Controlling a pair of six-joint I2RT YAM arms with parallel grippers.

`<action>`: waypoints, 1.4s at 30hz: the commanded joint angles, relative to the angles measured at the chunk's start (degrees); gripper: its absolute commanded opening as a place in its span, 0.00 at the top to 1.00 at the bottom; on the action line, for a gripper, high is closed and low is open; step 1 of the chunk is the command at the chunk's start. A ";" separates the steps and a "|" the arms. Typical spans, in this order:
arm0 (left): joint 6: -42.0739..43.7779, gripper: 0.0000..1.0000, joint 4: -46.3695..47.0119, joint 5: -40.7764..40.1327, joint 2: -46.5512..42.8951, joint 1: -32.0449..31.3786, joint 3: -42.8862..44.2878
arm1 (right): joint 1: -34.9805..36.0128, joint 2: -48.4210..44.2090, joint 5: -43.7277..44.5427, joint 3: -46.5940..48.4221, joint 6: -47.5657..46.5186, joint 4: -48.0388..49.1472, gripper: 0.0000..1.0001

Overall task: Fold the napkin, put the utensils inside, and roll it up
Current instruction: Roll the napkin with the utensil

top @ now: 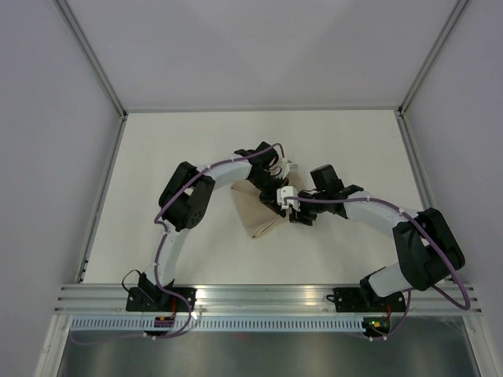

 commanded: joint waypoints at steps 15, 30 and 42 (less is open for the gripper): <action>1.04 0.98 -1.36 1.82 0.34 0.86 1.57 | 3.75 7.50 6.15 3.23 -0.97 3.07 0.51; 0.43 0.94 -0.92 2.34 -0.09 1.74 0.60 | 3.93 11.46 6.68 8.32 0.70 -2.99 0.89; -8.00 0.50 8.83 5.16 -7.30 5.61 -7.39 | 2.96 16.21 3.25 15.18 0.34 -14.51 0.98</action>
